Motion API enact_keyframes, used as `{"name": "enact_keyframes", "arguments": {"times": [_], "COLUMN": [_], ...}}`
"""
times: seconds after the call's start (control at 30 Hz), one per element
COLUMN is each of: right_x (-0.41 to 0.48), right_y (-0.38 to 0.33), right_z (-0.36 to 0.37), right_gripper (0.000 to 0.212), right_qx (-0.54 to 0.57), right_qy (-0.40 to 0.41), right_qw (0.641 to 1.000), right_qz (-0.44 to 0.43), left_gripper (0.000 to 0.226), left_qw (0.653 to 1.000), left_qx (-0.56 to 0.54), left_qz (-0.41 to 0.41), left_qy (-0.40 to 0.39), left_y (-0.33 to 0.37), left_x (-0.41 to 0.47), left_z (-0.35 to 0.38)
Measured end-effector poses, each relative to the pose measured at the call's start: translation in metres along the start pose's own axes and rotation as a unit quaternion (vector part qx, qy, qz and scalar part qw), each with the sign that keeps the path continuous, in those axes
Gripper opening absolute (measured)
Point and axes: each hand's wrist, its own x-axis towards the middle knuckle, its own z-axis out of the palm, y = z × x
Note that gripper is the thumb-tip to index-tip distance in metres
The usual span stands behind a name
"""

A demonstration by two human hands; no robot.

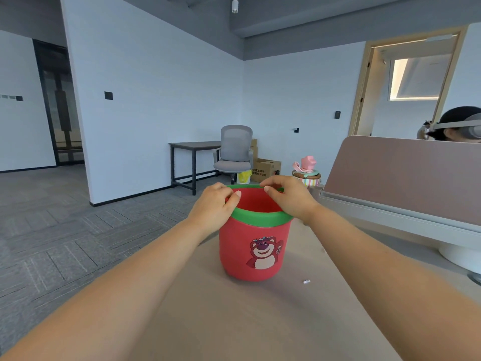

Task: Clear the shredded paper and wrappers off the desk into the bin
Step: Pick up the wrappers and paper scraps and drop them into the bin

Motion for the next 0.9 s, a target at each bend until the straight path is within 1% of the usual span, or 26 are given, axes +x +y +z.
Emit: {"name": "enact_keyframes", "arguments": {"times": [0.07, 0.17, 0.27, 0.33, 0.37, 0.4, 0.43, 0.5, 0.53, 0.57, 0.6, 0.63, 0.67, 0.7, 0.73, 0.83, 0.87, 0.9], "right_x": [-0.011, -0.032, -0.061, -0.086, -0.099, -0.111, -0.124, -0.148, -0.159, -0.17, -0.18, -0.19, -0.199, -0.206, -0.211, -0.223, -0.226, -0.228], "right_y": [0.002, 0.013, 0.04, 0.062, 0.074, 0.086, 0.097, 0.119, 0.131, 0.143, 0.154, 0.163, 0.171, 0.177, 0.181, 0.189, 0.191, 0.193], "right_z": [-0.007, -0.021, -0.035, -0.044, -0.048, -0.052, -0.056, -0.063, -0.066, -0.068, -0.07, -0.073, -0.077, -0.083, -0.089, -0.103, -0.106, -0.107], "right_gripper": [0.022, 0.021, 0.02, 0.02, 0.019, 0.019, 0.02, 0.024, 0.028, 0.032, 0.037, 0.04, 0.042, 0.042, 0.042, 0.043, 0.043, 0.042], "right_qx": [0.008, 0.0, -0.035, -0.053, -0.061, -0.071, -0.083, -0.117, -0.142, -0.168, -0.19, -0.204, -0.214, -0.219, -0.223, -0.235, -0.234, -0.229], "right_qy": [0.029, 0.064, 0.079, 0.079, 0.078, 0.073, 0.064, 0.025, -0.003, -0.032, -0.056, -0.072, -0.077, -0.072, -0.066, -0.071, -0.075, -0.077], "right_qw": [1.0, 0.998, 0.996, 0.994, 0.993, 0.991, 0.989, 0.982, 0.975, 0.965, 0.955, 0.946, 0.94, 0.937, 0.934, 0.923, 0.921, 0.921], "right_qz": [0.003, 0.005, 0.022, 0.055, 0.071, 0.087, 0.104, 0.149, 0.173, 0.198, 0.22, 0.239, 0.253, 0.264, 0.273, 0.296, 0.301, 0.306], "left_gripper": [0.034, 0.024, 0.021, 0.024, 0.025, 0.028, 0.032, 0.051, 0.062, 0.071, 0.075, 0.077, 0.077, 0.077, 0.076, 0.076, 0.075, 0.074], "left_qw": [0.999, 0.992, 0.974, 0.955, 0.949, 0.948, 0.955, 0.964, 0.96, 0.952, 0.944, 0.937, 0.931, 0.928, 0.924, 0.895, 0.886, 0.883], "left_qx": [0.008, 0.03, 0.034, 0.03, 0.032, 0.04, 0.046, 0.054, 0.07, 0.088, 0.108, 0.132, 0.155, 0.168, 0.169, 0.136, 0.122, 0.097], "left_qz": [0.019, 0.072, 0.183, 0.272, 0.301, 0.31, 0.293, 0.208, 0.15, 0.09, 0.037, -0.002, -0.02, -0.015, 0.006, 0.12, 0.154, 0.175], "left_qy": [0.028, 0.104, 0.128, 0.113, 0.092, 0.055, 0.0, -0.154, -0.228, -0.28, -0.311, -0.325, -0.328, -0.332, -0.343, -0.407, -0.42, -0.425], "left_y": [0.008, 0.032, 0.058, 0.071, 0.076, 0.081, 0.085, 0.087, 0.085, 0.082, 0.079, 0.077, 0.078, 0.083, 0.092, 0.129, 0.141, 0.15], "left_x": [-0.001, -0.012, -0.03, -0.042, -0.047, -0.052, -0.057, -0.06, -0.06, -0.058, -0.055, -0.053, -0.051, -0.05, -0.051, -0.065, -0.071, -0.076], "left_z": [0.002, 0.013, 0.037, 0.062, 0.077, 0.092, 0.107, 0.138, 0.153, 0.165, 0.176, 0.186, 0.193, 0.201, 0.207, 0.221, 0.224, 0.226]}}
